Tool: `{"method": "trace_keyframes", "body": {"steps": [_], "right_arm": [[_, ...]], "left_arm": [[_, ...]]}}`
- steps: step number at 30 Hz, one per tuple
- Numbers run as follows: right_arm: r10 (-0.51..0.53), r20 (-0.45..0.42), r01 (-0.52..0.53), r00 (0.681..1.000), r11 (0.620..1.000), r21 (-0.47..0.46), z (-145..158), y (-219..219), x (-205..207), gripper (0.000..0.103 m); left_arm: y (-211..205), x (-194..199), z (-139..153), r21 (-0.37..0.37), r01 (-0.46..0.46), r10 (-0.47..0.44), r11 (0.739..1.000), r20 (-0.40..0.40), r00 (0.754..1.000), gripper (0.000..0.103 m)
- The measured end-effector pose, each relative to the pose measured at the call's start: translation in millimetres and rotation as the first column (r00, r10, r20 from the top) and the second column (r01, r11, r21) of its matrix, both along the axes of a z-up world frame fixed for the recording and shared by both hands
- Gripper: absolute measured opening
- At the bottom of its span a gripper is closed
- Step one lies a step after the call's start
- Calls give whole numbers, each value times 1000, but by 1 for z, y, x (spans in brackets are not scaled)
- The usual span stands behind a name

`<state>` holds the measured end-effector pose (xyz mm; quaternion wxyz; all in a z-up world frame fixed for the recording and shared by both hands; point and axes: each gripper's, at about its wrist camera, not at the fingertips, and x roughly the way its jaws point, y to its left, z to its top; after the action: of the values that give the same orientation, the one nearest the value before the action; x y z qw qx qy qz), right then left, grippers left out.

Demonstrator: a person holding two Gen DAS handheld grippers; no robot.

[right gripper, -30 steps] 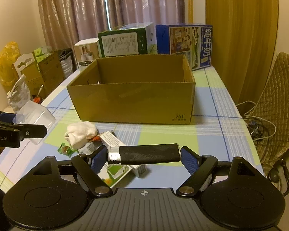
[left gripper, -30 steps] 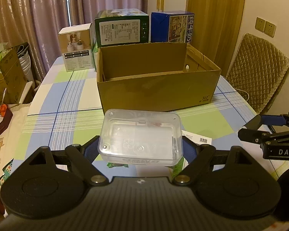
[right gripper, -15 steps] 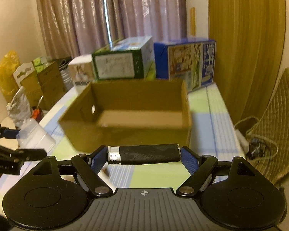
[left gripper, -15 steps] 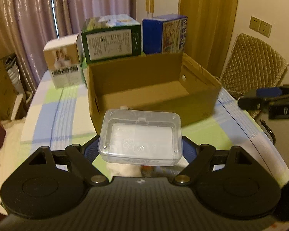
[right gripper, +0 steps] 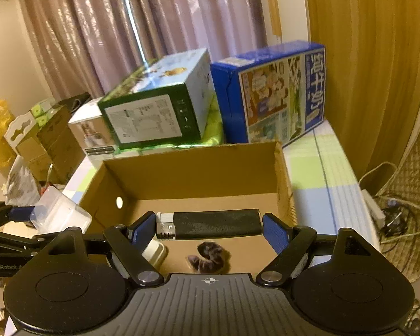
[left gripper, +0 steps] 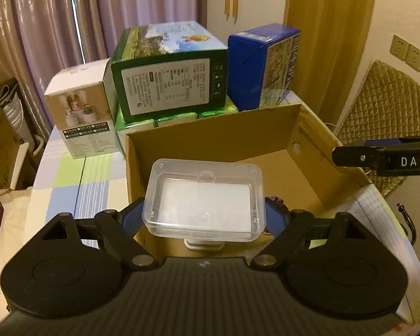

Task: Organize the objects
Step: 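Carry the lighter and clear container into the box and release both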

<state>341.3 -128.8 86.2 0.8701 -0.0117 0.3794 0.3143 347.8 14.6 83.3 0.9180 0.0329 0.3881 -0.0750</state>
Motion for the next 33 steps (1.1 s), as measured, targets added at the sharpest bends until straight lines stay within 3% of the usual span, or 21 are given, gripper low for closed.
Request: {"method": "trace_keyframes", "body": {"steps": [11, 20, 21, 31, 32, 33], "right_arm": [[-34, -81, 35, 996, 999, 10, -37, 9, 36, 79], [-62, -113, 64, 992, 998, 20, -51, 5, 48, 79], [-65, -116, 68, 991, 998, 20, -51, 5, 49, 79], [-35, -112, 41, 993, 998, 49, -48, 10, 50, 79], [-21, -106, 29, 994, 997, 75, -47, 12, 50, 80], [-9, -104, 19, 995, 995, 100, -46, 13, 50, 88]], "left_arm": [[-6, 49, -42, -31, 7, -9, 999, -67, 998, 83], [-22, 71, -57, -50, 21, -24, 999, -70, 997, 87], [-22, 73, -58, -50, 9, -13, 999, -65, 998, 90], [-5, 54, -42, -79, -26, 25, 997, -11, 1000, 90], [-3, 51, -39, -81, -26, 26, 996, -4, 1000, 90], [-1, 47, -36, -83, -26, 26, 996, 1, 1000, 90]]}}
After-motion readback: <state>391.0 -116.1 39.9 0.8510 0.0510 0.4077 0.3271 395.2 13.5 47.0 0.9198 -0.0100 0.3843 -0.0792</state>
